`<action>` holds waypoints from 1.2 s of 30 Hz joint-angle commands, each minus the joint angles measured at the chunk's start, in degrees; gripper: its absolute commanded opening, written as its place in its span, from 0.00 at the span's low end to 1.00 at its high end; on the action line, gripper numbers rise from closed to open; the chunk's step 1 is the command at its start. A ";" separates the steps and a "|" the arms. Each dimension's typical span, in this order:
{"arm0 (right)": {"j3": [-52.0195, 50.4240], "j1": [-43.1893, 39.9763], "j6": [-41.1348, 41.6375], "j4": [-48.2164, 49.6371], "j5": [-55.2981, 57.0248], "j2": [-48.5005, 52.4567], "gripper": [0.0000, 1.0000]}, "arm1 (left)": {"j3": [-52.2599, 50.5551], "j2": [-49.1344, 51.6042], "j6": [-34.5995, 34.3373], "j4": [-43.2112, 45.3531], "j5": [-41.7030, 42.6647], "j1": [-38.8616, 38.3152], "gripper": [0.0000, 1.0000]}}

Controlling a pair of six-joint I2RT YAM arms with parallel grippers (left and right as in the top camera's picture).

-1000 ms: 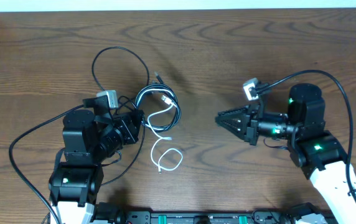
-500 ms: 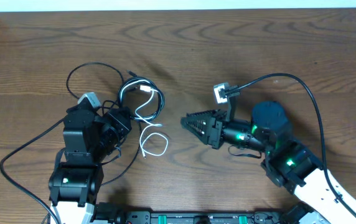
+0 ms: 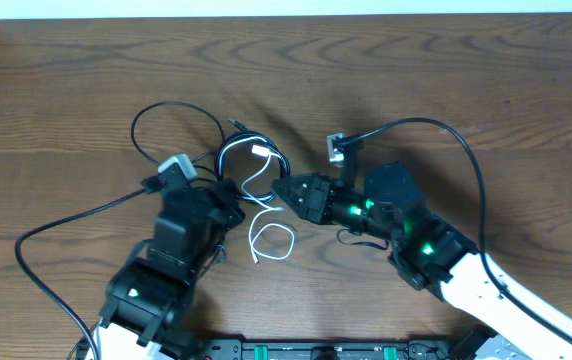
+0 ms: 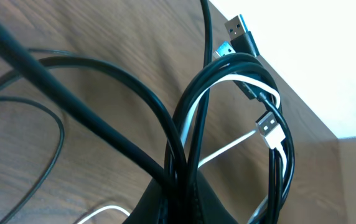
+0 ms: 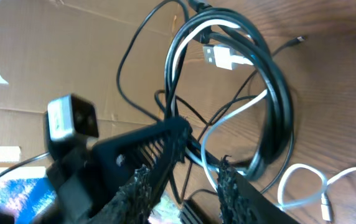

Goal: Untangle cables

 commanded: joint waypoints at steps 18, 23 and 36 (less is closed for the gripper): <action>0.15 3.28 11.58 6.75 18.08 6.34 0.41 | 0.52 -0.39 -10.01 0.72 -23.47 -20.61 0.07; 0.15 3.28 11.39 6.73 21.84 6.34 0.34 | 0.52 -0.39 -10.01 0.72 -23.43 -22.77 0.08; 0.15 3.28 -3.76 6.47 12.70 6.34 0.01 | 0.52 -0.42 -9.29 0.68 -26.47 -24.57 0.07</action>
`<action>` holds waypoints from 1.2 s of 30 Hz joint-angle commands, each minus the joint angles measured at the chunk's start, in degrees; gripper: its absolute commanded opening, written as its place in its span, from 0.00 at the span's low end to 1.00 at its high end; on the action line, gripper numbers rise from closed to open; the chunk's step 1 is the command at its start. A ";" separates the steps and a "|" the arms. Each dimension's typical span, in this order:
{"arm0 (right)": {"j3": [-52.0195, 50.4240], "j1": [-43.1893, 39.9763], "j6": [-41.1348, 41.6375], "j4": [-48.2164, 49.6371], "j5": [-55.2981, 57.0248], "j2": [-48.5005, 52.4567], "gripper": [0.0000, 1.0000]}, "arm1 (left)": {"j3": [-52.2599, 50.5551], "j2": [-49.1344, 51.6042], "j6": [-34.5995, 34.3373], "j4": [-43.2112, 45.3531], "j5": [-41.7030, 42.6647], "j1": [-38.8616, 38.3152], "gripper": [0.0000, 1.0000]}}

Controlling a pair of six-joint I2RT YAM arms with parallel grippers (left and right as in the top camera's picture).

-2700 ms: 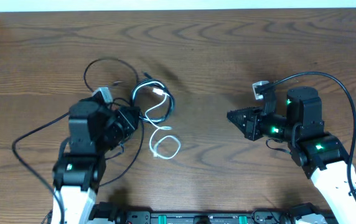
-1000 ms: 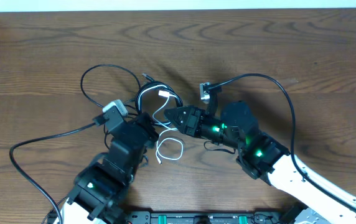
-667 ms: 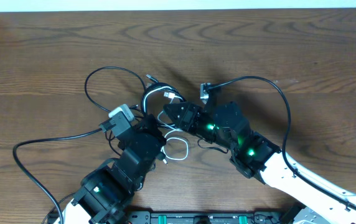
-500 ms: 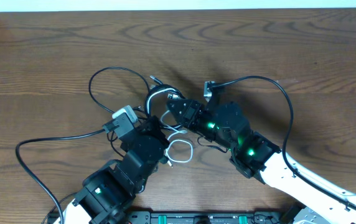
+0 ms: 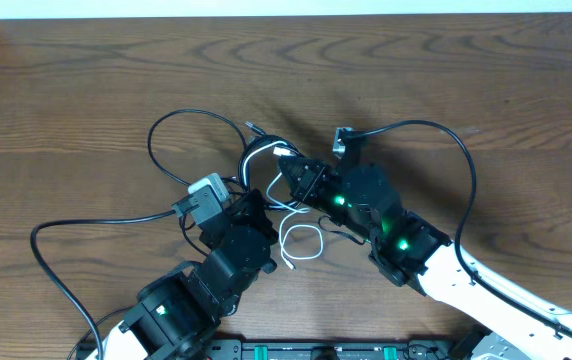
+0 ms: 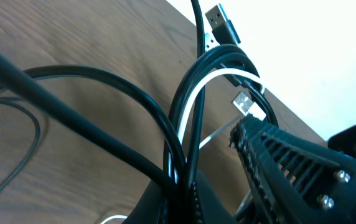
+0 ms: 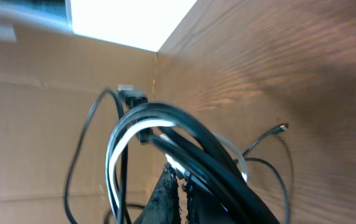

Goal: Untangle cables

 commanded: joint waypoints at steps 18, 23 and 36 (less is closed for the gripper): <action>0.17 -3.43 -26.47 -23.78 -5.42 -12.46 0.11 | 0.52 -0.37 5.33 -0.07 -12.83 -0.33 0.08; 0.17 -4.92 -26.86 -27.93 -3.56 -15.56 0.30 | 0.52 -0.37 5.33 0.11 -9.38 -0.33 0.08; 0.17 -4.87 -26.91 -26.58 -3.54 -10.62 0.29 | 0.52 -0.37 19.93 4.44 5.57 -0.33 0.07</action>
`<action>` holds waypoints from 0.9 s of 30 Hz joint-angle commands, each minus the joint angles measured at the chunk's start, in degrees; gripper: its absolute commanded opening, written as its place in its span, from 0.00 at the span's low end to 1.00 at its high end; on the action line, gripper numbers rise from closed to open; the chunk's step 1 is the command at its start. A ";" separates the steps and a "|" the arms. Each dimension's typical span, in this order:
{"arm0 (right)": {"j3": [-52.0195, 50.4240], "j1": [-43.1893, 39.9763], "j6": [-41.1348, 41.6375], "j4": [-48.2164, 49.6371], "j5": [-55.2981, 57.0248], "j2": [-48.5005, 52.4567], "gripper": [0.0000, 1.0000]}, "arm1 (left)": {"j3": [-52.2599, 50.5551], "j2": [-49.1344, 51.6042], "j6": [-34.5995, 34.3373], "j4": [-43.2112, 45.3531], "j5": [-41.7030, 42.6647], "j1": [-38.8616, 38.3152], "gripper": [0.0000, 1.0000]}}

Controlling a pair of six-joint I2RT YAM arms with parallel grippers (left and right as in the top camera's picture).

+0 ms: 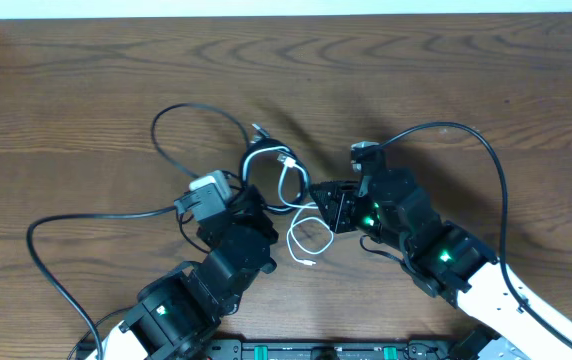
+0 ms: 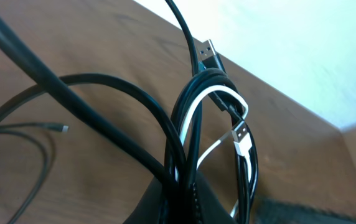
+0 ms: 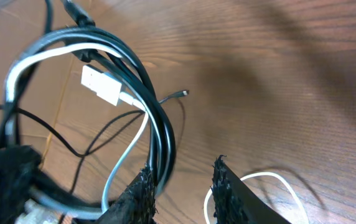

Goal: Untangle cables

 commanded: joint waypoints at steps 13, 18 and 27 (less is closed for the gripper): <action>0.17 -5.31 -4.98 -10.23 2.62 -7.26 0.01 | 0.55 2.86 27.23 7.41 22.38 -0.22 0.08; 0.17 -11.19 -4.92 -21.11 5.38 -16.37 0.01 | 0.55 7.10 27.19 12.81 24.37 -0.22 0.07; 0.17 -16.06 -4.94 -36.06 14.23 -28.17 0.01 | 0.55 14.27 26.62 22.58 28.06 -0.17 0.08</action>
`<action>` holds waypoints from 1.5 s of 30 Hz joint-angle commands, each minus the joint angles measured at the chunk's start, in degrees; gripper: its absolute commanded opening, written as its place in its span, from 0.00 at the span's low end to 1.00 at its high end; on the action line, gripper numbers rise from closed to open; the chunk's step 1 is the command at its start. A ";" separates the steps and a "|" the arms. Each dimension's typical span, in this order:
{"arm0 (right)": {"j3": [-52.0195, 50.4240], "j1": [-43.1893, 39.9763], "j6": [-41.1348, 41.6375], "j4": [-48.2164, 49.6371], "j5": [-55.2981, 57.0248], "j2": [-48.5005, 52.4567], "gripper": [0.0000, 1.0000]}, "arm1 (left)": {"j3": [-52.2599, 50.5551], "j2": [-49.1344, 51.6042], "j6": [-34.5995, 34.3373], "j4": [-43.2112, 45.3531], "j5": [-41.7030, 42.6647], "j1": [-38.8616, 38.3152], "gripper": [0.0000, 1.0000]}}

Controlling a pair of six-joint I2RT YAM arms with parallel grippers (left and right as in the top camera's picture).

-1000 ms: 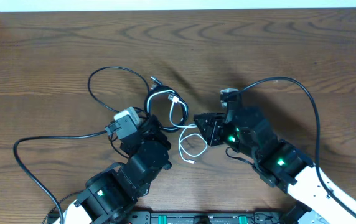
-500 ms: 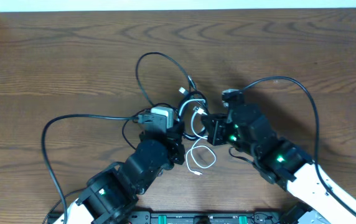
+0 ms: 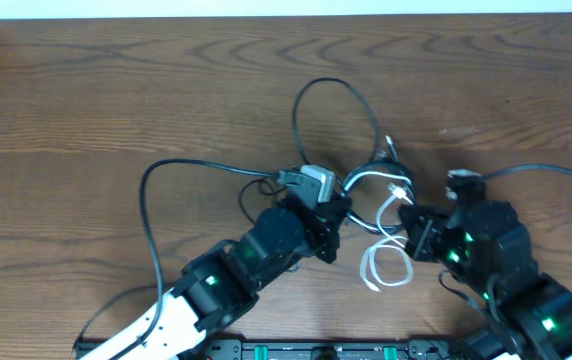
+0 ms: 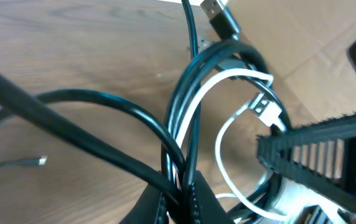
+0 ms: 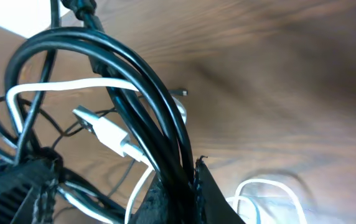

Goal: Untangle cables

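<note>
A tangled coil of black cables (image 3: 374,188) with a white cable threaded through it lies at the middle of the table. From it a black loop (image 3: 338,98) reaches toward the far side, and a white cable loop (image 3: 386,268) trails toward the near side. My left gripper (image 3: 334,228) is shut on the coil's black and white strands (image 4: 187,112). My right gripper (image 3: 413,232) is shut on black strands (image 5: 140,87) at the coil's right side. A white USB plug (image 5: 100,127) hangs inside the coil. A black USB plug (image 4: 218,15) sticks out at its far end.
The brown wooden table (image 3: 86,90) runs to a white far edge. My left arm's own black lead (image 3: 166,175) arcs over the table at the left, and the right arm's lead (image 3: 551,172) at the right. Cardboard stands at the far left corner.
The coil now lies further right on the table, still in my left gripper, whose arm now reaches rightward. My right gripper, open beside the coil before, is now shut on its black strands.
First my left gripper held the coil left of centre, with the right gripper open beside it. Then the right fingers stood close together at the coil. After that they were open and apart from it. Now both grippers grip the coil, which lies right of centre.
</note>
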 commanded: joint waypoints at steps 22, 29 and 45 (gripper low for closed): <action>0.04 -2.32 -9.94 -5.75 7.82 -3.87 0.01 | 0.52 -2.19 1.22 -1.60 2.49 11.43 0.13; 0.04 -2.32 -17.88 -0.31 -6.73 -3.85 0.01 | 0.52 0.44 -2.95 -1.62 11.19 11.37 0.76; 0.04 -2.32 -17.66 2.64 -11.63 -3.87 0.01 | 0.52 8.26 -4.70 -1.64 16.65 11.37 0.76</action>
